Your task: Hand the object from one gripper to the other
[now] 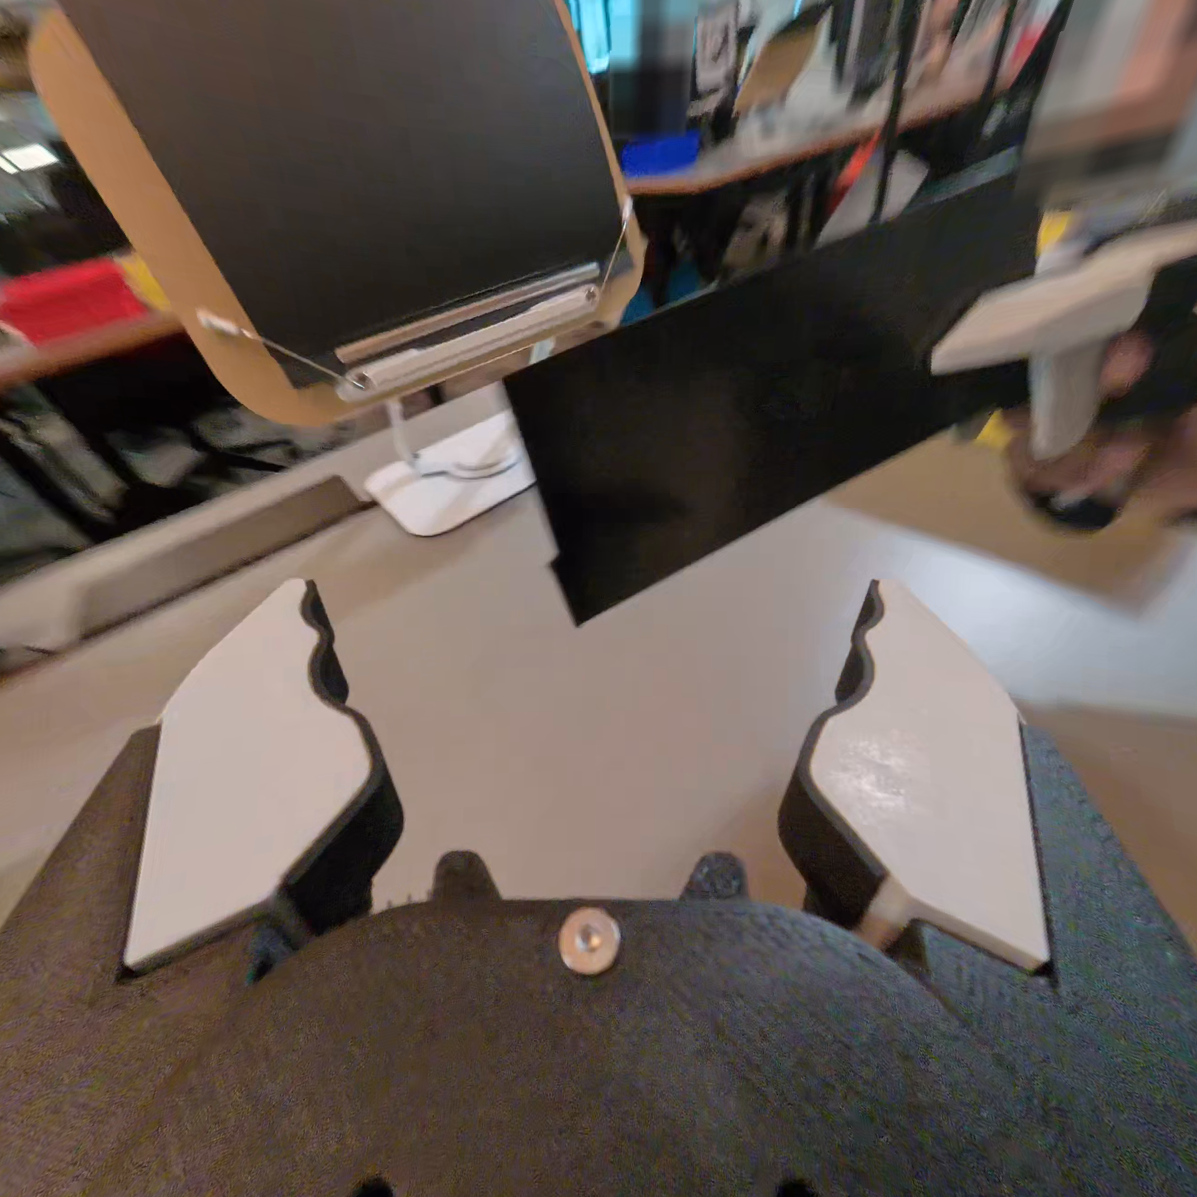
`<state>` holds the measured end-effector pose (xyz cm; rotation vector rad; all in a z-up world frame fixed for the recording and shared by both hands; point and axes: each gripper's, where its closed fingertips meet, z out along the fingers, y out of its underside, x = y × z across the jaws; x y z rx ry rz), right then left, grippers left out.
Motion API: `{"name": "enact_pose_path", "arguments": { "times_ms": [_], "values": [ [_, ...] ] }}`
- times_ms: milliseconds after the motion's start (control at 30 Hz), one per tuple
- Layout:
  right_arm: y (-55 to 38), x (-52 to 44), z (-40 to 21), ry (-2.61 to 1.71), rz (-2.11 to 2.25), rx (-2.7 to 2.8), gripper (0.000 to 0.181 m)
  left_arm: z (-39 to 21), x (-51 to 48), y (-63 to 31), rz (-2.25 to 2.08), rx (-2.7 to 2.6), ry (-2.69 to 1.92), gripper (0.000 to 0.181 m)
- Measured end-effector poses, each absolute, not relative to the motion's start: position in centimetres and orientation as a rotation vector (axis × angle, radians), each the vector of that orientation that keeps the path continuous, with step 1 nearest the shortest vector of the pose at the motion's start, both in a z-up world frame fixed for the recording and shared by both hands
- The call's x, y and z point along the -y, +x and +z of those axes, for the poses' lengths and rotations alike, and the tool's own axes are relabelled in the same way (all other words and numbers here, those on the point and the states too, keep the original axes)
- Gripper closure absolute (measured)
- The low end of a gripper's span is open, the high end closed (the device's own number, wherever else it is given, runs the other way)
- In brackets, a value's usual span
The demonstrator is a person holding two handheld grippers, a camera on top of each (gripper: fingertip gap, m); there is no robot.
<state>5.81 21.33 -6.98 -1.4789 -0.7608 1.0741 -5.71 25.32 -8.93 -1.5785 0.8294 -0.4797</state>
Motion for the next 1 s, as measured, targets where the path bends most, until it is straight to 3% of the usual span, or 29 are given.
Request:
{"name": "enact_pose_path", "arguments": {
  "times_ms": [100,200,267,433,533,767,800,833,900,933,1000],
  "values": [
    [6.8,-21.6,-7.9,-1.448,1.260,0.698,0.180,-9.6,-25.1,-6.0,-0.899,-0.716,-1.603,0.039],
    [6.4,-21.1,-8.5,-1.439,1.333,0.745,0.180,-9.7,-22.8,-5.6,-1.467,-0.686,-1.541,0.079],
    [5.5,-20.4,-9.0,-1.442,1.349,0.811,0.180,-9.3,-22.6,-6.1,-1.703,-0.582,-1.474,0.096],
    [3.6,-19.7,-10.1,-1.473,1.384,0.873,0.180,-9.8,-20.6,-4.9,-1.833,-0.704,-1.445,0.129],
    [3.1,-19.4,-10.4,-1.477,1.419,0.876,0.180,-10.2,-19.9,-4.2,-1.756,-0.794,-1.457,0.178],
    [3.0,-19.8,-10.5,-1.462,1.408,0.849,0.178,-9.9,-20.2,-4.3,-1.672,-0.804,-1.459,0.179],
    [3.1,-20.1,-10.8,-1.466,1.380,0.848,0.169,-9.8,-20.5,-4.4,-1.657,-0.783,-1.463,0.179],
    [3.3,-20.6,-10.9,-1.468,1.339,0.836,0.144,-9.8,-20.9,-4.6,-1.637,-0.754,-1.474,0.179],
    [4.3,-22.8,-10.3,-1.448,1.197,0.706,0.066,-10.0,-21.9,-5.4,-1.599,-0.693,-1.507,0.179],
    [5.1,-23.9,-10.0,-1.436,1.073,0.663,0.048,-10.2,-22.4,-5.7,-1.577,-0.666,-1.531,0.178],
    [6.3,-24.9,-10.3,-1.438,0.732,0.747,0.041,-10.7,-23.1,-6.2,-1.548,-0.621,-1.589,0.178]
  ]
}}
